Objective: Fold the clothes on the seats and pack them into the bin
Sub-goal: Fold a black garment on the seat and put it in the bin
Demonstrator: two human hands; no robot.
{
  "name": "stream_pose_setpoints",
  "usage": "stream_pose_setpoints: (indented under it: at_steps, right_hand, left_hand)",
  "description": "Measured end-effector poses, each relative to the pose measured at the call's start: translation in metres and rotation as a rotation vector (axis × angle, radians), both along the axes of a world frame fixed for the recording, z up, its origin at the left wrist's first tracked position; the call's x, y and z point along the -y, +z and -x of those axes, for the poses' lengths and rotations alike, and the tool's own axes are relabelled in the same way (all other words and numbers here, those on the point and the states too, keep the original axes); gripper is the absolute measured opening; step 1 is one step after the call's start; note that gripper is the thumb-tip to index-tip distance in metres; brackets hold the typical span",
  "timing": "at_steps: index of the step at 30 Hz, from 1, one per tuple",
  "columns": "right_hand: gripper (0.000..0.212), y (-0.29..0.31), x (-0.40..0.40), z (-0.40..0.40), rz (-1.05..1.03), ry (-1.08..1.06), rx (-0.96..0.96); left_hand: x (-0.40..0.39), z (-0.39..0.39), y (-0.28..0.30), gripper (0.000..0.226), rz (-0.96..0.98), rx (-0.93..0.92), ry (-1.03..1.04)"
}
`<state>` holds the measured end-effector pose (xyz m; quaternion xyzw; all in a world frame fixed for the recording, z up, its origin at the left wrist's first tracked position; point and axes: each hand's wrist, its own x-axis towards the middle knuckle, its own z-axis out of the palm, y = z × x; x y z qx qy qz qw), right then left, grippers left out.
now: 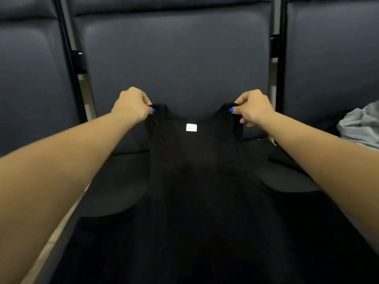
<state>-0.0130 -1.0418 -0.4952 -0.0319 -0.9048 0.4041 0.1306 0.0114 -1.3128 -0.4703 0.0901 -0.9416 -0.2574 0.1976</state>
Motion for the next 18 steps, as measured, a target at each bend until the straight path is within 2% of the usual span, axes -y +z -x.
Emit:
stream_pose_setpoints:
  at_steps: [5,8,12,18]
  right_hand:
    - [0.019,0.049,-0.020,-0.065,0.229,0.122,-0.023]
    - [0.017,0.077,-0.034,-0.117,0.243,0.187,-0.039]
    - [0.013,0.108,-0.049,-0.191,0.215,0.271,-0.044]
    - [0.006,0.121,-0.070,-0.282,0.146,0.334,0.023]
  left_hand:
    - [-0.003,-0.053,0.051,0.011,-0.008,-0.036,-0.053]
    - [-0.007,-0.094,0.080,0.017,-0.019,-0.061,-0.126]
    - [-0.014,-0.155,0.107,0.012,0.071,-0.110,-0.242]
    - [-0.021,-0.244,0.124,0.009,0.165,-0.100,-0.396]
